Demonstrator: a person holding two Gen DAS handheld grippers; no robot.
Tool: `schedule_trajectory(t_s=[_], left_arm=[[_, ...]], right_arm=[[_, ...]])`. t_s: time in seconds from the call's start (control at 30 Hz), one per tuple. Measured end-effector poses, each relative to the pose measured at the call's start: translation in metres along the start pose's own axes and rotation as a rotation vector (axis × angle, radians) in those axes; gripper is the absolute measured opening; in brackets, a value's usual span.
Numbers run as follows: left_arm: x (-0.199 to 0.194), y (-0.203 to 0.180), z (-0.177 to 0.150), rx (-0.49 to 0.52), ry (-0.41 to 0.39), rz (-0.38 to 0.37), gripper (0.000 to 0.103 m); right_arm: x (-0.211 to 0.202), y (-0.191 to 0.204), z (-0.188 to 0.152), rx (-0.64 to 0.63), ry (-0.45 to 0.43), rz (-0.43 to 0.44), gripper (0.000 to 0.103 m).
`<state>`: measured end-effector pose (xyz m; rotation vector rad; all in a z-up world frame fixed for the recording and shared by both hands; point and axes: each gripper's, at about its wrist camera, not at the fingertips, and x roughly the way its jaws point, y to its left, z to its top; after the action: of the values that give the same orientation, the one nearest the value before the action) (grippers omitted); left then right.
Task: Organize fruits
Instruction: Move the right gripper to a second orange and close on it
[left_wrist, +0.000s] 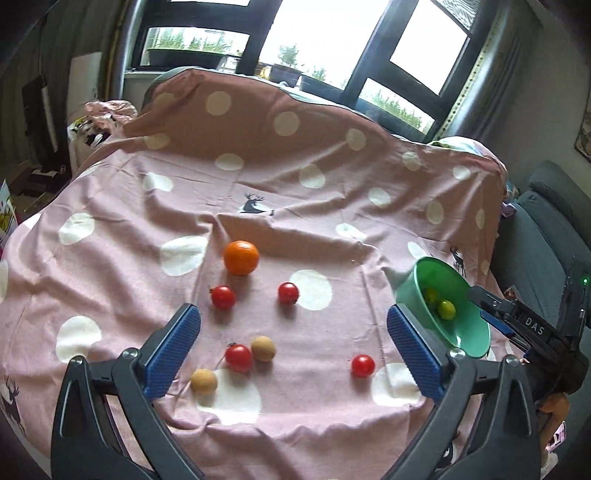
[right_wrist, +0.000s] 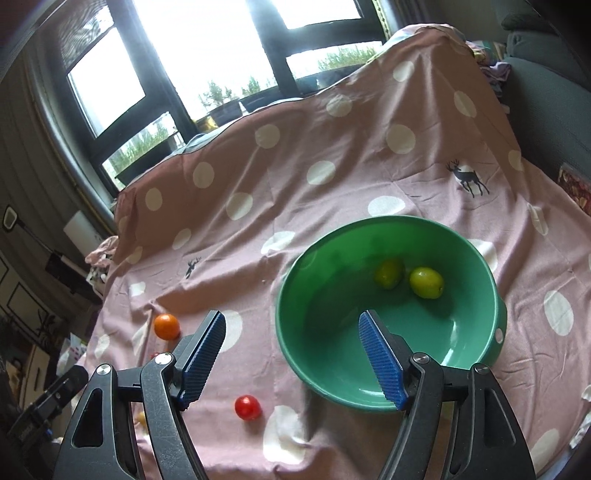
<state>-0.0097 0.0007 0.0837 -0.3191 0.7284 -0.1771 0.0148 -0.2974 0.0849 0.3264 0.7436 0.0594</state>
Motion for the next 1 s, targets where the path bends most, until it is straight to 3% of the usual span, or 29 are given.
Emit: schedule_trajectory(t_s=[0.2,0.4,0.57,0.77,1.0], left_arm=[[0.016,0.037,-0.013,-0.023,0.036,0.11,0.102],[0.024,0.051,-0.019,-0.042,0.063,0.09,0.102],[0.029,0.06,-0.021,-0.058,0.08,0.125,0.102],[0.027,0.073,-0.019,-0.11,0.073,0.12,0.101],[0.03,0.076,-0.017,-0.12,0.075,0.12,0.088]], right_arm=[[0.013,0.021,-0.009,-0.068,0.034,-0.009,0.075],[0.027,0.04,-0.021,-0.127,0.068,-0.001,0.075],[0.036,0.057,-0.032,-0.163,0.102,0.016,0.075],[0.045,0.073,-0.043,-0.196,0.147,0.072,0.075],[0.069,0.089,-0.042,-0.161,0.24,0.174,0.075]])
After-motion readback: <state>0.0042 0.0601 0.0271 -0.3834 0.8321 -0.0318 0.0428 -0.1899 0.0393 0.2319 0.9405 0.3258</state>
